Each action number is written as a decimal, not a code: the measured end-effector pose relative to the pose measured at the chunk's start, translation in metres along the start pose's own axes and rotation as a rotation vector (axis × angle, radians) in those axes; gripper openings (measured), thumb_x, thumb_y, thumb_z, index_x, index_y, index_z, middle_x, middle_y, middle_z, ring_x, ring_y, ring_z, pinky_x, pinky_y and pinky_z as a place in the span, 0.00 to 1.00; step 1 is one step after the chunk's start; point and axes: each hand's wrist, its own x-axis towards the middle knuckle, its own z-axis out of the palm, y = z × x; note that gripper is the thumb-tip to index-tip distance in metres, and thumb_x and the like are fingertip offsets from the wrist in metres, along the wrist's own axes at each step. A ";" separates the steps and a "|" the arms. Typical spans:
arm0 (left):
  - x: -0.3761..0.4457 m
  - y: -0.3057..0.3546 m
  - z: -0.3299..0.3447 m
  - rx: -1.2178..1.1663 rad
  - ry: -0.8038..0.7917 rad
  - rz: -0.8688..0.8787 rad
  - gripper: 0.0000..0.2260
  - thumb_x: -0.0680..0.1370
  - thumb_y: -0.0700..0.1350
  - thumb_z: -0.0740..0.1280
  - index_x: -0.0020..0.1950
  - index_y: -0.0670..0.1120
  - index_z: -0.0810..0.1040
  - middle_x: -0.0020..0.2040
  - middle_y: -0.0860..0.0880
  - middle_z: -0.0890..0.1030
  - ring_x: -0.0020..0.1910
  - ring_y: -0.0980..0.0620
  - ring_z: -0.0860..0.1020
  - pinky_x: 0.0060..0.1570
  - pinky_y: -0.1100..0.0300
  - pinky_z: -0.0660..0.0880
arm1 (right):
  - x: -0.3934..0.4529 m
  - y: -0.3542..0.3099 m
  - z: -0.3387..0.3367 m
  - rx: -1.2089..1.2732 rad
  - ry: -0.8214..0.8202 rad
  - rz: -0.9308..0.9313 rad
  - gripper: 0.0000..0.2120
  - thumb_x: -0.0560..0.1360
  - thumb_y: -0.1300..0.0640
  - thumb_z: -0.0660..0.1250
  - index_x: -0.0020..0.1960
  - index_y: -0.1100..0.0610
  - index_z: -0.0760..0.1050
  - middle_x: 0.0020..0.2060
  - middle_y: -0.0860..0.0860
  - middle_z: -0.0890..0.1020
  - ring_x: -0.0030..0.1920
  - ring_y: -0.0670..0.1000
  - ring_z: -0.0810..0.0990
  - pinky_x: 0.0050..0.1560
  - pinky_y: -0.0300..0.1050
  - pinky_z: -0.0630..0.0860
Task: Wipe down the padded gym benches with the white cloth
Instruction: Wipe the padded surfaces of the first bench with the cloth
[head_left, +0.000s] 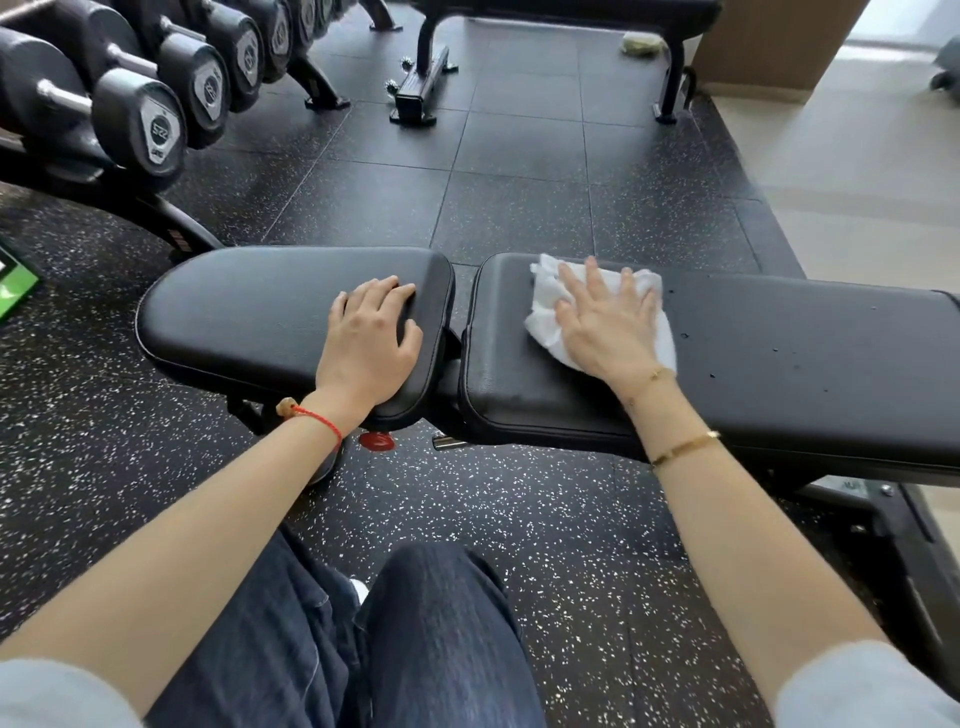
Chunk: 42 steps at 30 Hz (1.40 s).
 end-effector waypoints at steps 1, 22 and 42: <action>0.000 0.000 0.000 -0.002 0.002 0.000 0.20 0.80 0.47 0.59 0.72 0.46 0.70 0.73 0.46 0.70 0.74 0.47 0.64 0.76 0.45 0.55 | -0.002 -0.016 0.003 -0.010 -0.005 -0.054 0.25 0.84 0.46 0.45 0.80 0.42 0.46 0.81 0.48 0.47 0.79 0.64 0.43 0.75 0.68 0.39; -0.002 0.000 -0.001 -0.001 -0.006 -0.006 0.20 0.80 0.48 0.60 0.73 0.47 0.70 0.74 0.47 0.69 0.75 0.48 0.64 0.76 0.47 0.55 | -0.058 -0.067 0.026 -0.080 0.056 -0.260 0.25 0.83 0.42 0.45 0.80 0.39 0.49 0.81 0.48 0.49 0.79 0.64 0.44 0.76 0.68 0.39; -0.003 0.011 -0.003 0.078 0.013 0.012 0.17 0.81 0.44 0.60 0.70 0.45 0.73 0.70 0.46 0.73 0.73 0.47 0.67 0.75 0.44 0.57 | -0.028 -0.008 0.013 0.007 0.008 -0.291 0.25 0.83 0.42 0.43 0.79 0.38 0.46 0.80 0.44 0.47 0.80 0.59 0.42 0.77 0.61 0.36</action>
